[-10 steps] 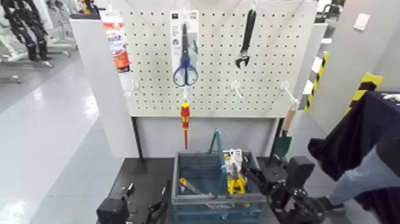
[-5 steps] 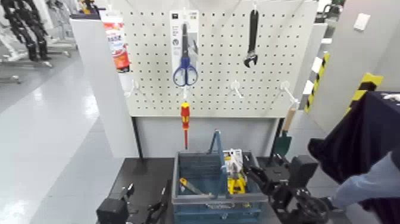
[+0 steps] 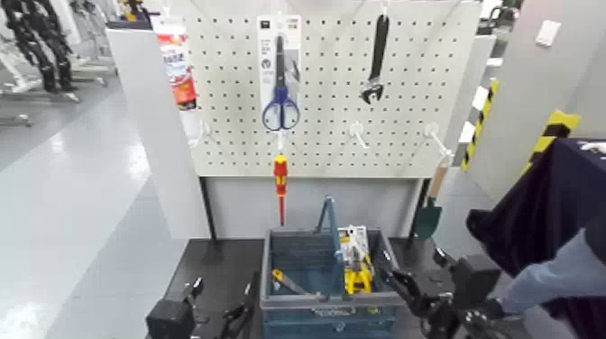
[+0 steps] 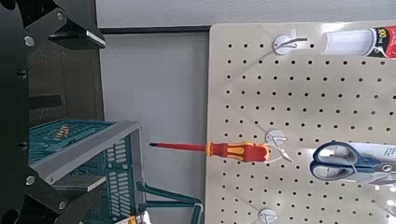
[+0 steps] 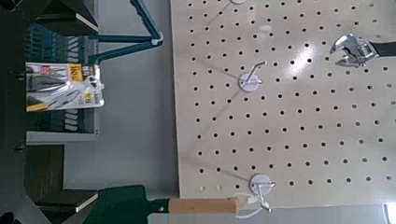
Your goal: Put the tool with the wooden handle into the crate.
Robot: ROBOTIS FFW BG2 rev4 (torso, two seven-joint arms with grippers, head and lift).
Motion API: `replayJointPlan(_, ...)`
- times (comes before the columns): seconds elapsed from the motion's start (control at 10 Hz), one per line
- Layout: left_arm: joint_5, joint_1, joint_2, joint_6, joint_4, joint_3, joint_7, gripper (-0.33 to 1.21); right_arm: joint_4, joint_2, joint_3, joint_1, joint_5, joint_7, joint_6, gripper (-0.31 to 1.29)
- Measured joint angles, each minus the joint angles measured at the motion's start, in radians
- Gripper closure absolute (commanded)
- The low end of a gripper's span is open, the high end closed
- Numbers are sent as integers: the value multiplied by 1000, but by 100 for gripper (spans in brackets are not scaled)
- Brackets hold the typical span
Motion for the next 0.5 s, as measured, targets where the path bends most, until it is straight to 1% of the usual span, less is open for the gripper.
replayJointPlan(0.3,0,-6,7,2,0,-7,0,26,-84,5,-46,75,33,0,27,8)
replayJointPlan(0.4,1,-8,8,2,0,-9,0,26,-113,7,-58,100,37,0,38,8)
replayJointPlan(0.5,2,-8,9,2,1,-9,0,26,-129,17,-64,125,37,3,42,8)
